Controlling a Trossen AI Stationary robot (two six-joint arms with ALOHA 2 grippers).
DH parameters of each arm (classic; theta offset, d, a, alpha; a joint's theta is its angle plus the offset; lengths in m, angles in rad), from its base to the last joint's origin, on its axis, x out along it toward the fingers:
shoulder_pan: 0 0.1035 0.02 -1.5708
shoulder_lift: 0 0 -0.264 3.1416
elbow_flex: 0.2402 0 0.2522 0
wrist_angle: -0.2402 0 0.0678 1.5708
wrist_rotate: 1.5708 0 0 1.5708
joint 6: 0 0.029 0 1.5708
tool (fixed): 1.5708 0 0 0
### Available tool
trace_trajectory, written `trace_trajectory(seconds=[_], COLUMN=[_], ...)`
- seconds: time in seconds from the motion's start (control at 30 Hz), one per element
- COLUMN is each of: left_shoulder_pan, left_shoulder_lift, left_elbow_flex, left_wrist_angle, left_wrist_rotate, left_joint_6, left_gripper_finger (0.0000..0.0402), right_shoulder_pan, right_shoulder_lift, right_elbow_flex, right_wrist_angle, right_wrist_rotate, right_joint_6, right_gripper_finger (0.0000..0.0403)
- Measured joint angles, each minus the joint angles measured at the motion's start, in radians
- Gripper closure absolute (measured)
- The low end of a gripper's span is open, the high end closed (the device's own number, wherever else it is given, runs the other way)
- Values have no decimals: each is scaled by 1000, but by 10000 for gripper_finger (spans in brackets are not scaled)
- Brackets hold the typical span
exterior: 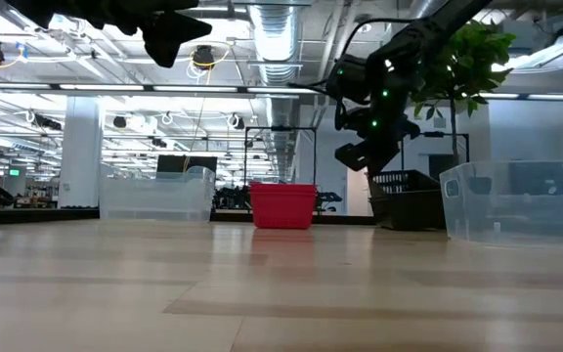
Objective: Stack baskets by color
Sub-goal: Stack the bottom black basket on the top black basket
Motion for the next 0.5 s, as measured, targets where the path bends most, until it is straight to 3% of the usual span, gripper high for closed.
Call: trace_trajectory(seconds=[0.2, 0.5], left_shoulder_pan=[0, 1], left_shoulder_lift=[0, 0], left_elbow_flex=[0, 1], left_wrist_angle=[-2, -4], left_wrist_rotate=[16, 31], left_joint_6=[7, 58], left_gripper_finger=[205, 205], right_shoulder_pan=[-49, -23], right_shoulder_lift=[34, -63], right_elbow_flex=[31, 60], right_wrist_angle=[-8, -47], right_wrist_rotate=[-145, -145], right_joint_6=[-17, -26], right_gripper_finger=[399, 400])
